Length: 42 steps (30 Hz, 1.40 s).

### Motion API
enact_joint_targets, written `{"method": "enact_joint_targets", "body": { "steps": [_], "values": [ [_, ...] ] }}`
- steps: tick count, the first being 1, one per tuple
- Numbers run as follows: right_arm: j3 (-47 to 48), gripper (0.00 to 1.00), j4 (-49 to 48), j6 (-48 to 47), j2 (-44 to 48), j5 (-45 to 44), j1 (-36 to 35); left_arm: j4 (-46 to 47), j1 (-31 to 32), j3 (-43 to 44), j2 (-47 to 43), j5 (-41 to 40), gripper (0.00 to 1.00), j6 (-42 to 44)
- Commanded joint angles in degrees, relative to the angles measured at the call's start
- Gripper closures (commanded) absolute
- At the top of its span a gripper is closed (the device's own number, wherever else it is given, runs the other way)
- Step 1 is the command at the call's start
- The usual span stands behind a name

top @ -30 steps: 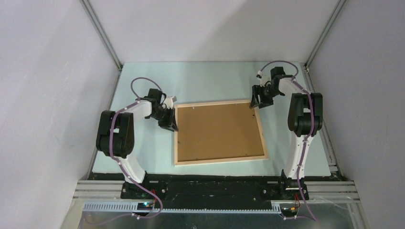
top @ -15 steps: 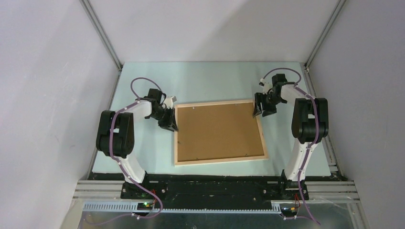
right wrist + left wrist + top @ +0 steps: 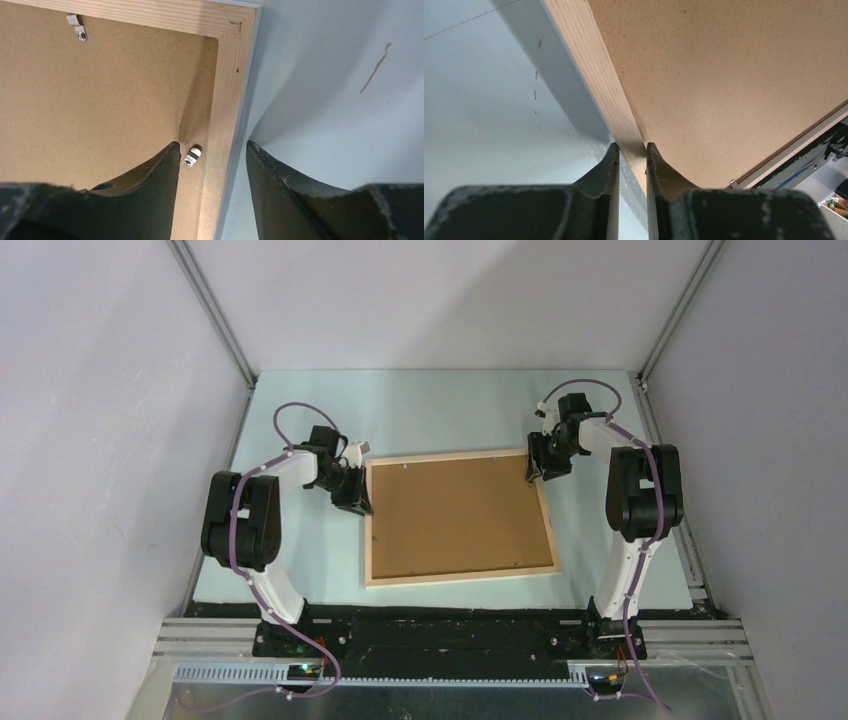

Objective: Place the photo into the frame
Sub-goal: Install the photo frame at the center of the board.

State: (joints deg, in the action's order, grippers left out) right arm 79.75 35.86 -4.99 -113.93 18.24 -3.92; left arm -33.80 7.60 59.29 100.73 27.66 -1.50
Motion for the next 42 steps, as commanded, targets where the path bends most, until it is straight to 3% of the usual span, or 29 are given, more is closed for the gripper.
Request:
{"method": "enact_joint_targets", "body": {
  "steps": [1,20,42],
  "values": [
    [-0.8,0.46,-1.5,0.5,0.6,-1.9,-0.3,-0.4,0.2,-0.8,1.0,0.4,1.0,2.7],
    [-2.6,0.52,-1.2,-1.7,0.7,-3.1,-0.9,-0.5,0.1,-0.7,0.9,0.6,1.0,2.8],
    [-2.1,0.63,2.0,-14.3,2.3,-0.8,-1.5,-0.6,-0.2,-0.6,1.3,0.5,1.0,2.8]
  ]
}}
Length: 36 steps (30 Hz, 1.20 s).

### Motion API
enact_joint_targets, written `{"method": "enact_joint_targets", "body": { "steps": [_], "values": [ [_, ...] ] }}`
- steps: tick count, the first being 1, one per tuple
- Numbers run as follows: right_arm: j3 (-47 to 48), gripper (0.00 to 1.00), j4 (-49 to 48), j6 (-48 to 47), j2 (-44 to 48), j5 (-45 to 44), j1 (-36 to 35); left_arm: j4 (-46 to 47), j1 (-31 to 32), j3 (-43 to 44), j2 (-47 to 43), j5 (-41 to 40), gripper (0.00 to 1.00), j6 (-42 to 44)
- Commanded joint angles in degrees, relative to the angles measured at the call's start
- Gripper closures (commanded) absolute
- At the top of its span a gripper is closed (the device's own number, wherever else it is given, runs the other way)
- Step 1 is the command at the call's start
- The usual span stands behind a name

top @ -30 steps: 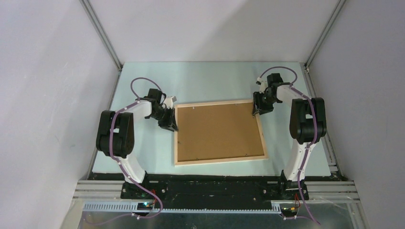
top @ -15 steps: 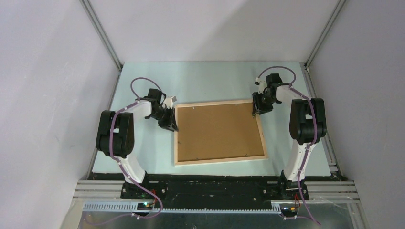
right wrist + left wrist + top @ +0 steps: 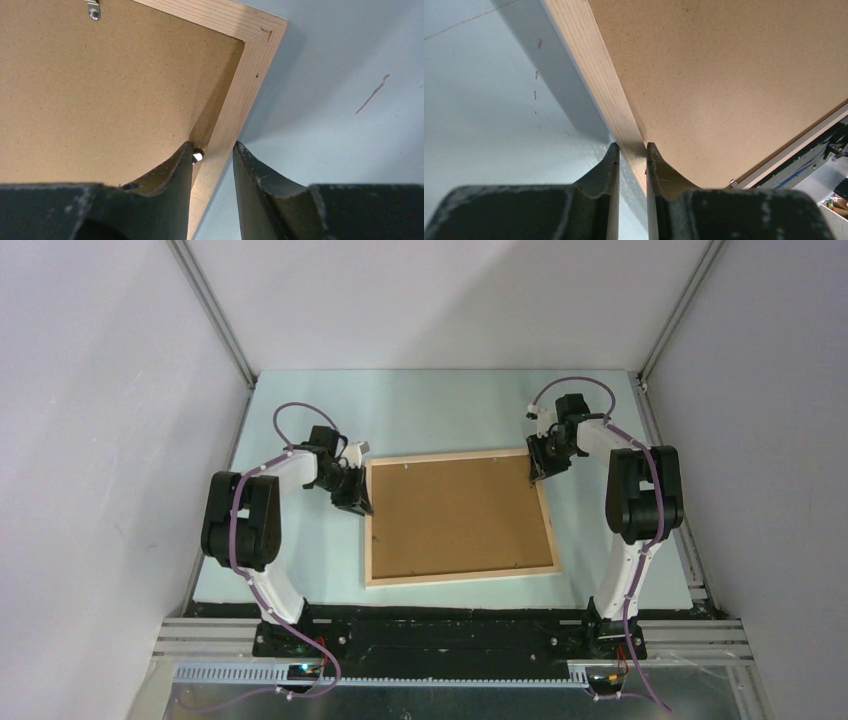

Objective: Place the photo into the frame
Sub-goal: Install the photo frame at the center of the board.

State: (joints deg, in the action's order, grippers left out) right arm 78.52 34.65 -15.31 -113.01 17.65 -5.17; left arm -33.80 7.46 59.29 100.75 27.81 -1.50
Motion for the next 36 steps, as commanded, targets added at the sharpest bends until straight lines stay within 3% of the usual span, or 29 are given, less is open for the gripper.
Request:
{"method": "enact_joint_targets", "body": {
  "steps": [1,36],
  "values": [
    [-0.9,0.63,3.3,-4.4,1.3,-0.1,-0.2,-0.5,-0.1,-0.6,1.3,0.3,1.0,2.8],
    [0.6,0.57,9.5,-15.2,0.9,3.8,-0.3,-0.5,-0.1,-0.5,1.6,0.7,1.0,2.9]
  ]
}}
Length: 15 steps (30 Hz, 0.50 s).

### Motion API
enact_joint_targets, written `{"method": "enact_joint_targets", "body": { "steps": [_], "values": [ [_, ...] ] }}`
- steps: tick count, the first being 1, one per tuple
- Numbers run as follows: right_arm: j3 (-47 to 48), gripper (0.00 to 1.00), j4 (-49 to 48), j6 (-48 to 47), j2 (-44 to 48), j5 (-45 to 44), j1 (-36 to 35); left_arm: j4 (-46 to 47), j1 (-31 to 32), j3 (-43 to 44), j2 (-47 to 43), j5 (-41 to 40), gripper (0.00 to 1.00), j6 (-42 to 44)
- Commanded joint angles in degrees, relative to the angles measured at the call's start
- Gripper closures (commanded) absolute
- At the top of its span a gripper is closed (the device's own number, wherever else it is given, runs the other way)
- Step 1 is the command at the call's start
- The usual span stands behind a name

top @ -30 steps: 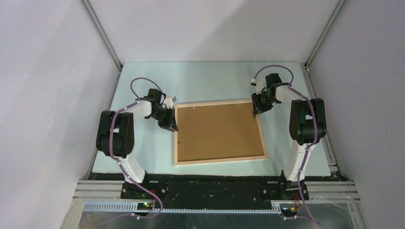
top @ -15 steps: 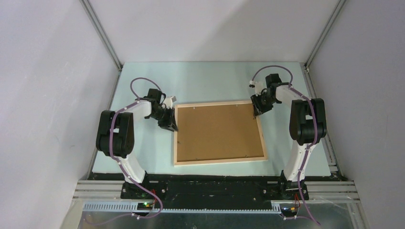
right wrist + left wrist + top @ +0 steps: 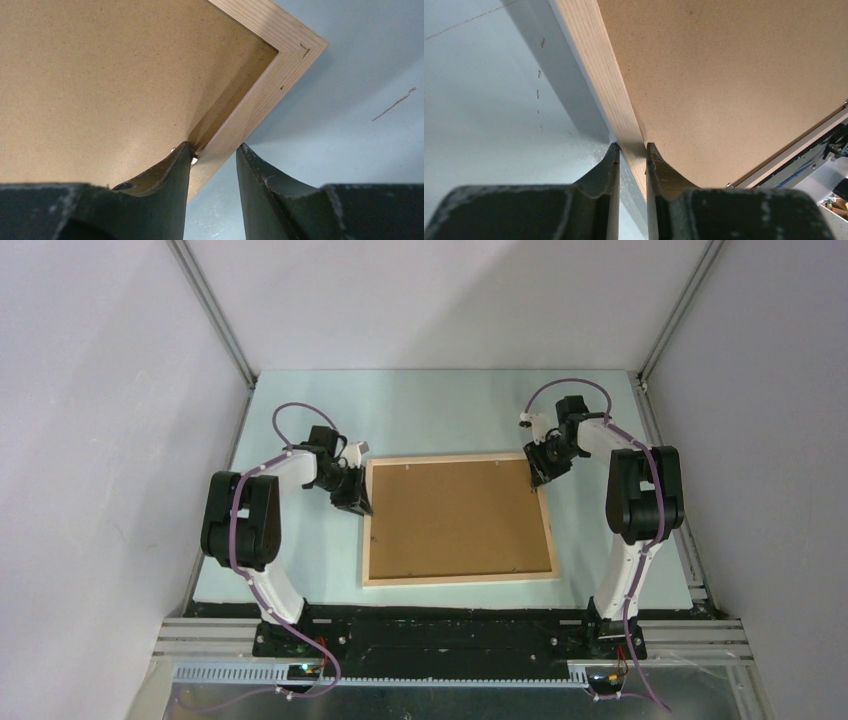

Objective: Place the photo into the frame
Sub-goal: Install the photo frame at the center of the board.

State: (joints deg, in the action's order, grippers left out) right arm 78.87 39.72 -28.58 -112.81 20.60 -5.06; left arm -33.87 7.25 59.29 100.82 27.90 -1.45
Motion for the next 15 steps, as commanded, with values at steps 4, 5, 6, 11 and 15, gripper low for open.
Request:
{"method": "enact_joint_targets", "body": {
  "steps": [4,5,6,11,15],
  "values": [
    [0.3,0.58,4.1,-1.8,0.7,0.7,-0.3,-0.4,0.1,-0.4,1.6,0.6,1.0,2.9],
    [0.3,0.58,4.1,-1.7,0.7,0.6,-0.2,-0.5,0.1,-0.5,1.6,0.6,1.0,2.9],
    [0.2,0.58,4.1,-1.7,0.7,0.8,-0.1,-0.5,0.1,-0.4,1.5,0.6,1.0,2.9],
    [0.7,0.54,4.1,-1.2,0.8,0.9,0.6,-0.5,0.1,-0.5,1.4,0.6,1.0,2.9],
    [3.1,0.48,5.3,0.6,0.8,2.8,2.4,-0.5,0.0,-0.5,1.4,0.6,1.0,2.9]
  ]
}}
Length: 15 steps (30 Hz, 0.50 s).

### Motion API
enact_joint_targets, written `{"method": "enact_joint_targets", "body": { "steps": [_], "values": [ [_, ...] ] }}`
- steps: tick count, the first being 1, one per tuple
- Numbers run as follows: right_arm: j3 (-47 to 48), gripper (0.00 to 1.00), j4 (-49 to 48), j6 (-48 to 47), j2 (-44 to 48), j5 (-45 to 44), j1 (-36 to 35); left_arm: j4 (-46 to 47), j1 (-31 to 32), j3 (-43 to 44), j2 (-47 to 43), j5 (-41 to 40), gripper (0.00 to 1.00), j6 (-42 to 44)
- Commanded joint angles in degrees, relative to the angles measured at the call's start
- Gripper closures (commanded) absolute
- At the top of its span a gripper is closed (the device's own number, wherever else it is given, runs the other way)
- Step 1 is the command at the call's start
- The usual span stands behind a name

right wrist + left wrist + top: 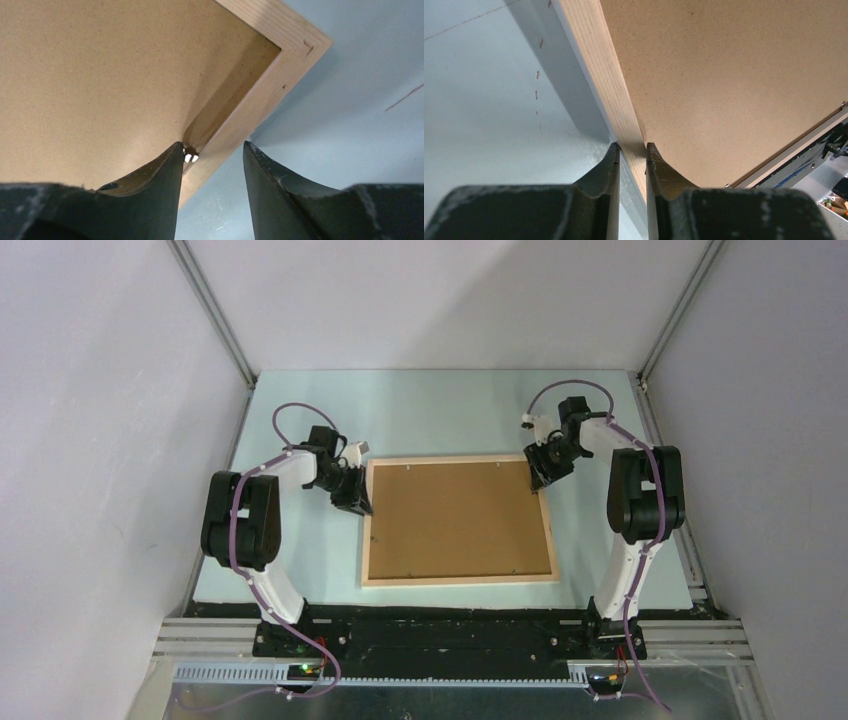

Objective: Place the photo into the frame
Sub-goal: Install the photo frame at the center of the board.

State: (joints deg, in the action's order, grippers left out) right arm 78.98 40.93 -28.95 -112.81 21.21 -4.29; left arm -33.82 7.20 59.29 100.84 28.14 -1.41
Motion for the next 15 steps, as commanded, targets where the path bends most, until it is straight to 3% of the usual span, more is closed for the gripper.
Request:
{"method": "enact_joint_targets", "body": {
  "steps": [1,15],
  "values": [
    [3.5,0.47,4.4,1.7,0.8,3.2,2.0,-0.5,0.0,-0.5,1.3,0.3,1.0,2.8],
    [5.1,0.46,5.3,6.1,0.6,7.3,5.5,-0.5,-0.1,-0.5,1.1,0.4,1.0,2.7]
  ]
}}
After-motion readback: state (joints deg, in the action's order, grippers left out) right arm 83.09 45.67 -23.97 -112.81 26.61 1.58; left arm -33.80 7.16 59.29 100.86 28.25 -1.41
